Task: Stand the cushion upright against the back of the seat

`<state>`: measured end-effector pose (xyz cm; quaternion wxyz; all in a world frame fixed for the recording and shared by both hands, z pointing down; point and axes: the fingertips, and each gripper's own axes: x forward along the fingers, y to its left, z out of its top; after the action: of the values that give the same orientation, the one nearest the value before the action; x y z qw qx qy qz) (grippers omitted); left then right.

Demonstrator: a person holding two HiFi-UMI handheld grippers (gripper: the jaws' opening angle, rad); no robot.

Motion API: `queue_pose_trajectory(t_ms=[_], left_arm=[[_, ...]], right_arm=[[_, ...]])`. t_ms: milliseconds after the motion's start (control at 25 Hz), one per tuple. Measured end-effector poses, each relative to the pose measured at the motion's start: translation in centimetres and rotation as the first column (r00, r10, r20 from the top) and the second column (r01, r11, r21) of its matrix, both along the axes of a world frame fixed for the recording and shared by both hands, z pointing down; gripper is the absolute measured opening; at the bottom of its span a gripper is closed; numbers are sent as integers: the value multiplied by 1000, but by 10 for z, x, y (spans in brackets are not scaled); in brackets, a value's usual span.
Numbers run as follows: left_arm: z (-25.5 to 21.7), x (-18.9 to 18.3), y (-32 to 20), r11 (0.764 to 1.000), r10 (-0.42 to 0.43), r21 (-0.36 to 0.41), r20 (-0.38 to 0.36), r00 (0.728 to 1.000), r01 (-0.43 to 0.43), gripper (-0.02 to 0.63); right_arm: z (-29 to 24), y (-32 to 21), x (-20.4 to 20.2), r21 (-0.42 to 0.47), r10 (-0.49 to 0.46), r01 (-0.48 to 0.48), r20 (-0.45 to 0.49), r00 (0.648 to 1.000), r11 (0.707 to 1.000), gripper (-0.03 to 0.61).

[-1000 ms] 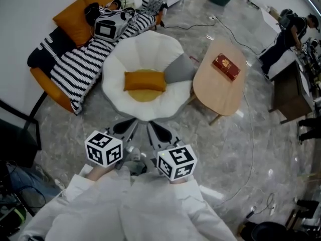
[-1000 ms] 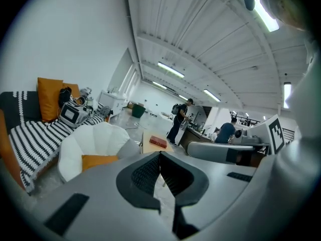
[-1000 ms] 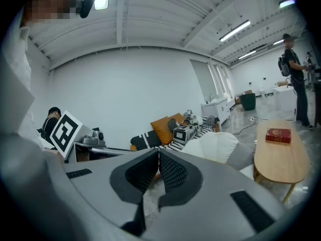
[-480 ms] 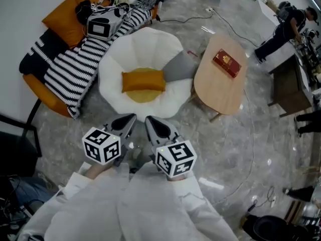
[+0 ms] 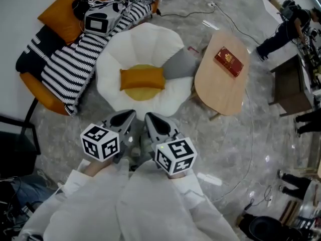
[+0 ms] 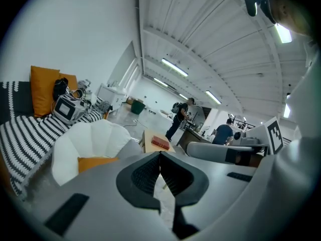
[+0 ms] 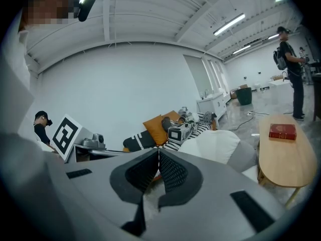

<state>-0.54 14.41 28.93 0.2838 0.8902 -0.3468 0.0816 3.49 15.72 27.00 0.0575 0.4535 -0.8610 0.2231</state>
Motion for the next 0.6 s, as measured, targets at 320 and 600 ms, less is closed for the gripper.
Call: queue_pose_trajectory(t_ms=[320, 600], left_arm=[[3, 15, -54, 1000, 2, -17, 3, 1000, -2, 8], [1, 24, -109, 999, -31, 7, 18, 999, 31, 8]], right_arm=[[0, -61, 14, 0, -8, 8, -6, 1000, 1000, 12], [-6, -126, 28, 38, -36, 36, -22, 999, 999, 12]])
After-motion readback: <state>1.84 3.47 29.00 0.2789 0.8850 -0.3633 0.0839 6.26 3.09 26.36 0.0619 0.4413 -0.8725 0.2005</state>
